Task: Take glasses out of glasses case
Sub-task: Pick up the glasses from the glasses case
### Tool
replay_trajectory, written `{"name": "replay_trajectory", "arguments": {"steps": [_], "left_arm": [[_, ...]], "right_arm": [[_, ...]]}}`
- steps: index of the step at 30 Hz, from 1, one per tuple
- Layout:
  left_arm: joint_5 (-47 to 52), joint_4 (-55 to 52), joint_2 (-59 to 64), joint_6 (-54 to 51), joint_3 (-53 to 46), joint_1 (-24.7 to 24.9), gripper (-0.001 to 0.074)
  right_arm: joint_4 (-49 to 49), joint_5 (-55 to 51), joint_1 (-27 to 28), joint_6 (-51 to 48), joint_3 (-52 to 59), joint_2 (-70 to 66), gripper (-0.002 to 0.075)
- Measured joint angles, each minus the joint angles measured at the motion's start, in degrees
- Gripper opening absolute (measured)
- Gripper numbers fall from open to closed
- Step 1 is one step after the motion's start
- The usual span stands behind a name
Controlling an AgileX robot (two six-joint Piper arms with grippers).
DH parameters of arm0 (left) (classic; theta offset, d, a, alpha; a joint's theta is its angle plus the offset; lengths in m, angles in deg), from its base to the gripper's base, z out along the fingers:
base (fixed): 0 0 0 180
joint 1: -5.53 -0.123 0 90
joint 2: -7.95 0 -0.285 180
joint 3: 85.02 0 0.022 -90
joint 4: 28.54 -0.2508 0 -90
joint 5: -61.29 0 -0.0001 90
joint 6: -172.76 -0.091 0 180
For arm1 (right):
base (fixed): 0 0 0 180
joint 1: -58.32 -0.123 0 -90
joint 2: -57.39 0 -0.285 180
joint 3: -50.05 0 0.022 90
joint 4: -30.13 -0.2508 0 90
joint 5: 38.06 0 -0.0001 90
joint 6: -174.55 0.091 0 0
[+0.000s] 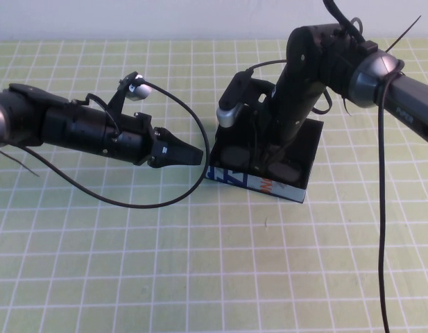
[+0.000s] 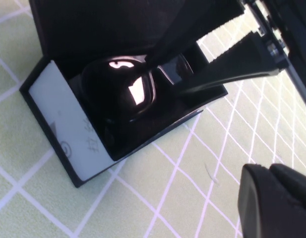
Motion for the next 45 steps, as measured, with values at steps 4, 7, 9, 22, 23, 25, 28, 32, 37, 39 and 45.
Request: {"name": "replay_trajectory", "arguments": {"steps": [4, 7, 9, 22, 23, 25, 28, 32, 37, 39, 45], "left_arm": [[0.0, 0.0, 0.0, 0.0, 0.0, 0.0, -0.0004], [0.0, 0.0, 0.0, 0.0, 0.0, 0.0, -0.0004], [0.0, 0.0, 0.0, 0.0, 0.0, 0.0, -0.0004], [0.0, 0.0, 0.0, 0.0, 0.0, 0.0, -0.0004], [0.0, 0.0, 0.0, 0.0, 0.0, 0.0, -0.0004], [0.0, 0.0, 0.0, 0.0, 0.0, 0.0, -0.0004], [0.0, 0.0, 0.0, 0.0, 0.0, 0.0, -0.0004], [0.0, 0.0, 0.0, 0.0, 0.0, 0.0, -0.0004], [0.0, 0.0, 0.0, 0.0, 0.0, 0.0, -0.0004], [0.0, 0.0, 0.0, 0.0, 0.0, 0.0, -0.0004], [0.0, 0.0, 0.0, -0.1, 0.0, 0.0, -0.0004]], "right_arm": [[0.0, -0.8, 0.0, 0.0, -0.1, 0.0, 0.0242], [-0.1, -2.8, 0.0, 0.0, -1.4, -0.1, 0.0259], [-0.2, -3.9, 0.0, 0.0, -2.9, -0.2, 0.0262], [-0.2, -4.5, 0.0, -0.1, -6.5, -1.7, 0.0266], [-0.2, -4.5, 0.0, -0.1, -6.5, -1.9, 0.0267], [-0.2, -4.5, 0.0, -0.1, -6.5, -2.6, 0.0268], [0.3, -4.5, 0.0, -0.1, -6.5, -3.1, 0.0268], [1.1, -4.5, 0.0, -0.1, -6.5, -3.2, 0.0268], [1.2, -4.5, 0.0, -0.1, -6.5, -3.4, 0.0268], [1.1, -4.5, 0.1, -0.1, -6.5, -3.8, 0.0268], [0.4, -4.5, 0.2, -0.1, -6.6, -5.1, 0.0268]]}}
